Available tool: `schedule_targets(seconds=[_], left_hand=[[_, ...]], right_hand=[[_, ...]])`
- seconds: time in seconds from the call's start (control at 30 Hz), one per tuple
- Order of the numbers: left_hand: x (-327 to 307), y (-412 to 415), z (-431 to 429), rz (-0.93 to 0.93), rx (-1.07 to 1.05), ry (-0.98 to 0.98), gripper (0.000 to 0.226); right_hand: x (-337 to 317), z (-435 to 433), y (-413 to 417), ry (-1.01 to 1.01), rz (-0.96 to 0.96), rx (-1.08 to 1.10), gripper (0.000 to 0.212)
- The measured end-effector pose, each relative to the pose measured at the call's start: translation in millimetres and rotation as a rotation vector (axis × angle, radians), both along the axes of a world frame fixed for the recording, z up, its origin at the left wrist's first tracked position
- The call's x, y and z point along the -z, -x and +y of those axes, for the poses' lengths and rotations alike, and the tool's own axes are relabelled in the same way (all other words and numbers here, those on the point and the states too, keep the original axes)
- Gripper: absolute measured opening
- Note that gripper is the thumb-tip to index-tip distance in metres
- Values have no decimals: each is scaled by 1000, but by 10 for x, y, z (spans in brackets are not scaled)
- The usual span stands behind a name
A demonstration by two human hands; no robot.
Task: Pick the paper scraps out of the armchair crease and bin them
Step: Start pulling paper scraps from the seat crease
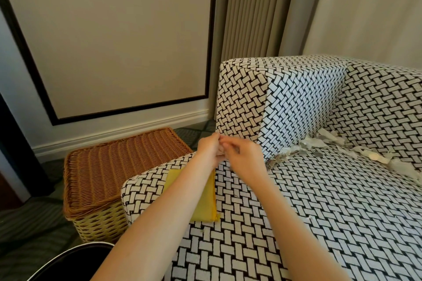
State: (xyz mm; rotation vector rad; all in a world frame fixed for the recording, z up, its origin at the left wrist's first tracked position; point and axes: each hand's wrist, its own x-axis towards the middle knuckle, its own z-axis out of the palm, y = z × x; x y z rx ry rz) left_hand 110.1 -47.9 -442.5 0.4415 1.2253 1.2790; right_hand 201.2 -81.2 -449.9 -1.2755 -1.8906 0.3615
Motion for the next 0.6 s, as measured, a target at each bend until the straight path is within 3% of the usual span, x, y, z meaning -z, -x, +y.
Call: schedule_targets(seconds=[0.1, 0.23, 0.37, 0.47, 0.53, 0.6], left_hand=[[-14, 87, 82, 15, -46, -9, 27], [178, 158, 178, 249, -82, -10, 33], [250, 199, 224, 527, 56, -10, 26], [219, 144, 233, 890, 233, 9, 38], [193, 117, 240, 1172, 406, 20, 37], [162, 140, 239, 1326, 475, 33, 33]], right_hand=[[-78, 65, -130, -3, 92, 70, 36], [123, 60, -66, 217, -351, -20, 56], [179, 111, -55, 346, -373, -56, 64], [220, 151, -7, 420, -356, -89, 60], [234, 206, 28, 470, -346, -92, 60], [211, 279, 63, 525, -365, -89, 61]])
